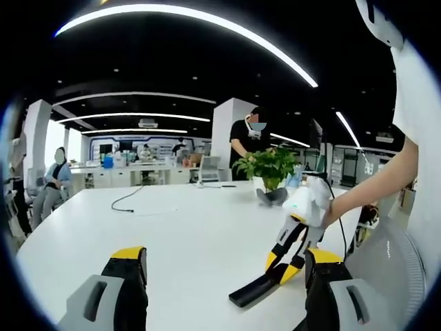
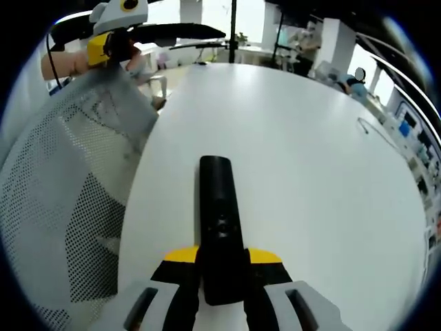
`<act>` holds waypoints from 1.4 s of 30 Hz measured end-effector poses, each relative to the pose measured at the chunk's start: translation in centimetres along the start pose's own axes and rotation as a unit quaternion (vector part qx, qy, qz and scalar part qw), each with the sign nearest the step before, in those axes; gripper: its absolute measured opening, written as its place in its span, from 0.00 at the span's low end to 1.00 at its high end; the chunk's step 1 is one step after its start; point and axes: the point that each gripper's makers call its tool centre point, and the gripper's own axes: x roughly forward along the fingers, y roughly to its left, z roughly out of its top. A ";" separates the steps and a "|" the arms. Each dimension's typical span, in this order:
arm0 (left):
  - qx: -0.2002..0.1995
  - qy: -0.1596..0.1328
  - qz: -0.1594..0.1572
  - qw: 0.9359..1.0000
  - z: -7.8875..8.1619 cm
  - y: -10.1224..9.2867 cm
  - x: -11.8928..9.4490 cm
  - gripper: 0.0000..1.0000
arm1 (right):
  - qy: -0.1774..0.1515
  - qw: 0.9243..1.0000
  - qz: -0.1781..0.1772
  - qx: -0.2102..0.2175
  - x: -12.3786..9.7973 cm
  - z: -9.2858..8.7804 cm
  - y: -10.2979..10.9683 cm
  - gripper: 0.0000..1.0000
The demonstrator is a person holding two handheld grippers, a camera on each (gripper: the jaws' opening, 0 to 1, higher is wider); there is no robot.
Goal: Press the specified remote control buttons in sequence, fully releasing each button before pressing the next.
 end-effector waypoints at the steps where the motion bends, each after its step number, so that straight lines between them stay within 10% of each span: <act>1: 0.000 0.000 0.000 1.000 0.0 0.0 0.0 0.99 | 0.001 1.000 0.000 0.000 0.0 0.0 -0.1 0.21; 42: 0.002 0.000 0.003 1.000 0.0 0.1 -0.1 0.99 | 0.023 1.000 0.008 -0.001 -0.1 -0.3 -3.2 0.21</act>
